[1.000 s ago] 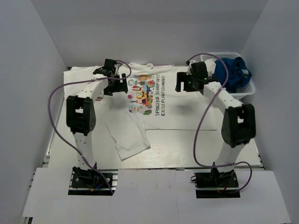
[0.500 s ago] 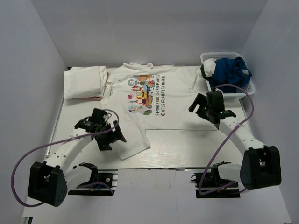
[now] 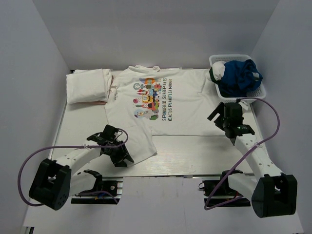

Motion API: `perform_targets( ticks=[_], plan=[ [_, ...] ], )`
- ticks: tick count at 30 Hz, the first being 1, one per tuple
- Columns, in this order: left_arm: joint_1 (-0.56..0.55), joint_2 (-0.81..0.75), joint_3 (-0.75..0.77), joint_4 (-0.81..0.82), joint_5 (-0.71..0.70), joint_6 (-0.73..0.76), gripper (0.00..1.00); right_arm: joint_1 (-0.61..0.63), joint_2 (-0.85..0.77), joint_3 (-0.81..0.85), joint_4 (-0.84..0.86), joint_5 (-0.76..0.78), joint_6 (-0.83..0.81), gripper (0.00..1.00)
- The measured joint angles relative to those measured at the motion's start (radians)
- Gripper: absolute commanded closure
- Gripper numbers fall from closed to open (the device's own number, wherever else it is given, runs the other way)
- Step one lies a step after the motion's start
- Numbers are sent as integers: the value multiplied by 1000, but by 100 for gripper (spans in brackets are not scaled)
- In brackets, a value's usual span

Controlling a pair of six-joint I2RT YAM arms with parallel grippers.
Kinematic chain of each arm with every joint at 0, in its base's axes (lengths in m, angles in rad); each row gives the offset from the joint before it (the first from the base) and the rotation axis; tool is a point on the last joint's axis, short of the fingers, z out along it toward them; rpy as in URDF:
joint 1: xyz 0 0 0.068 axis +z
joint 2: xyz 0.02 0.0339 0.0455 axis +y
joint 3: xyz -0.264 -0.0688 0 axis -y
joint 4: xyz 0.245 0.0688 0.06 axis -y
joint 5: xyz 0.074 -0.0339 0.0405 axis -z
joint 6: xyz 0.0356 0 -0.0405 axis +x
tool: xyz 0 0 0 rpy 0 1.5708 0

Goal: Fold and stack the t-shirts

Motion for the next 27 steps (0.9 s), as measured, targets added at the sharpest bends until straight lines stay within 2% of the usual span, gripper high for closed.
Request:
perform_targets(
  ticks=[1, 2, 6, 14, 21, 24, 27],
  plan=[
    [-8, 20, 2, 10, 6, -7, 70, -5, 0, 0, -10, 5, 0, 10],
    [-17, 37, 0, 22, 7, -7, 99, -11, 0, 0, -19, 11, 0, 10],
    [-33, 40, -3, 32, 4, 3, 100, -40, 10, 0, -53, 41, 9, 10],
    [-35, -76, 0, -66, 1, 11, 100, -170, 126, 0, -100, 55, 10, 10],
    [-35, -103, 0, -164, 29, 24, 100, -229, 267, -2, -74, -33, 11, 10],
    [-35, -104, 2, -198, 37, 37, 100, -228, 278, -9, -42, -69, 12, 12],
    [-35, -104, 16, -237, 40, 45, 100, -229, 301, -10, -15, -89, 13, 25]
  ],
)
